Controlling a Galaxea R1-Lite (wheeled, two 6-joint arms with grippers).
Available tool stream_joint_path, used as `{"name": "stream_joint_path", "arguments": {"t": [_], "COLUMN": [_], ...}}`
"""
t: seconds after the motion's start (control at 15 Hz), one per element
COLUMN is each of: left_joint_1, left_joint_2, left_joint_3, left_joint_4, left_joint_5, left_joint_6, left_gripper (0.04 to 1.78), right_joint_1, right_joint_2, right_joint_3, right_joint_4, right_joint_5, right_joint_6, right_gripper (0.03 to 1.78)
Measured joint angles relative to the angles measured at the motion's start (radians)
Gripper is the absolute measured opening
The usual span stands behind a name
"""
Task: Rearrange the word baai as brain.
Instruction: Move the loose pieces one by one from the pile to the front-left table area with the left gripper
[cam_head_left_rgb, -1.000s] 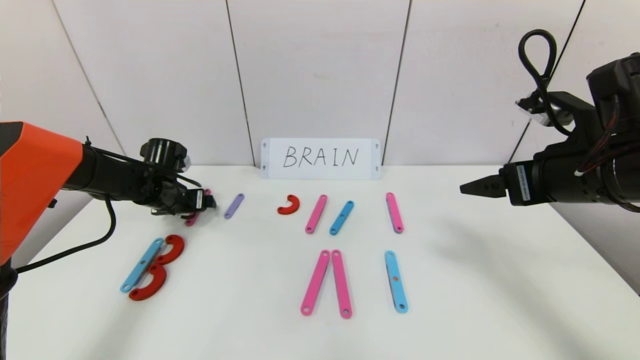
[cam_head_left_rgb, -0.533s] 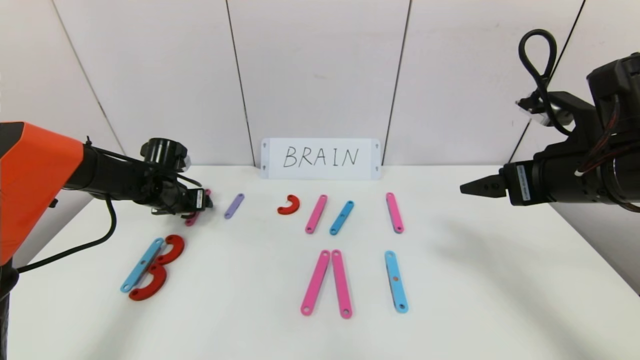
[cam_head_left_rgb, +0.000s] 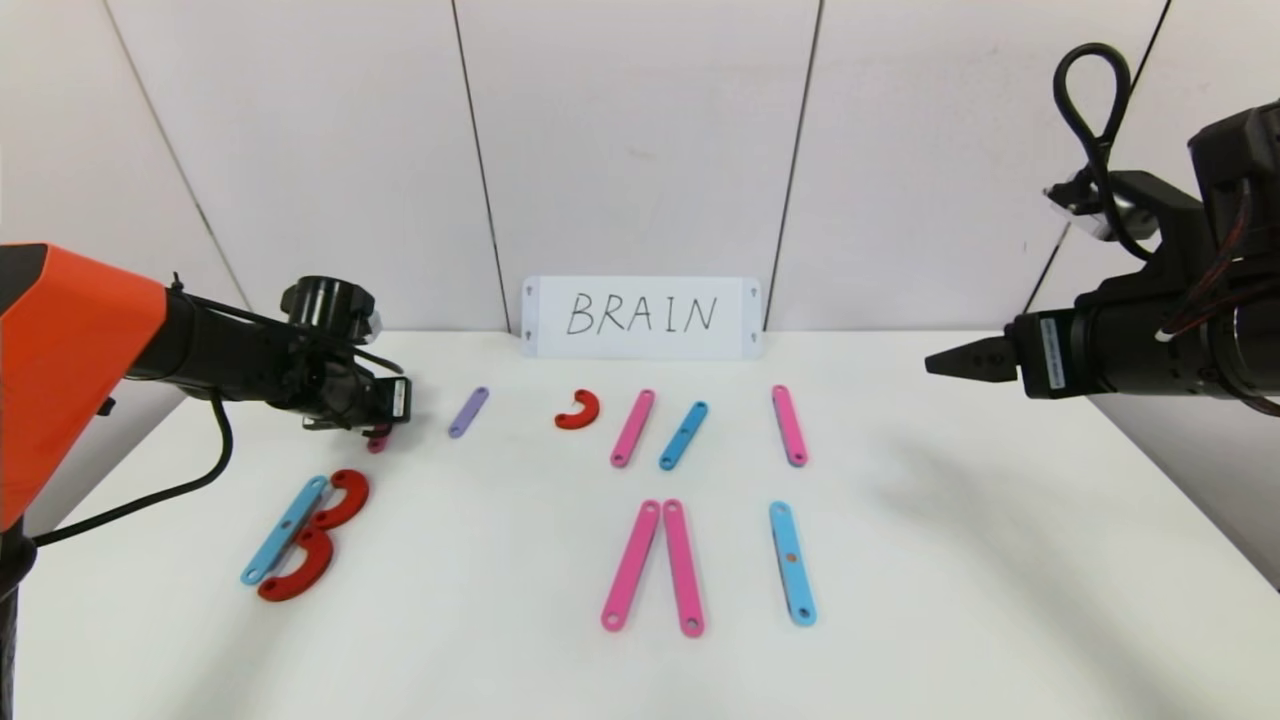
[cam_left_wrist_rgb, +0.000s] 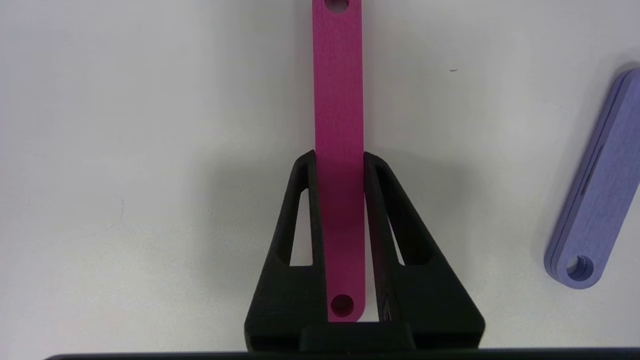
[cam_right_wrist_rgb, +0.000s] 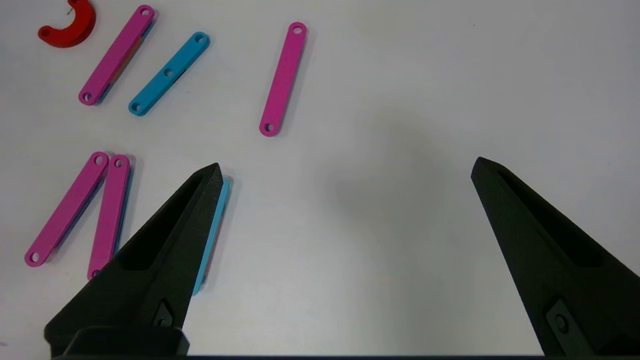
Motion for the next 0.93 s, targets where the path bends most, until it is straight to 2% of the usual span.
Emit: {"name": "stream_joint_path", "arguments": {"t": [0.47, 0.93], "left_joint_1": [-0.021, -0.077], "left_joint_2": [-0.076, -0.335], "left_joint_3": [0.034, 0.241], "left_joint_4": [0.013, 0.005], "left_joint_5": [0.000, 0.001], "left_joint_6": [-0.007, -0.013], "left_gripper": [0.28, 0.28], "right_joint_1": [0.001, 0.015], "right_joint_2": [-0.004, -0.003], "right_joint_3": [0.001, 0.011], "right_joint_4": [-0.001, -0.002], "right_joint_5": [0.000, 0.001], "right_joint_6": [0.000, -0.001], "right_gripper": [1.74, 1.74]}}
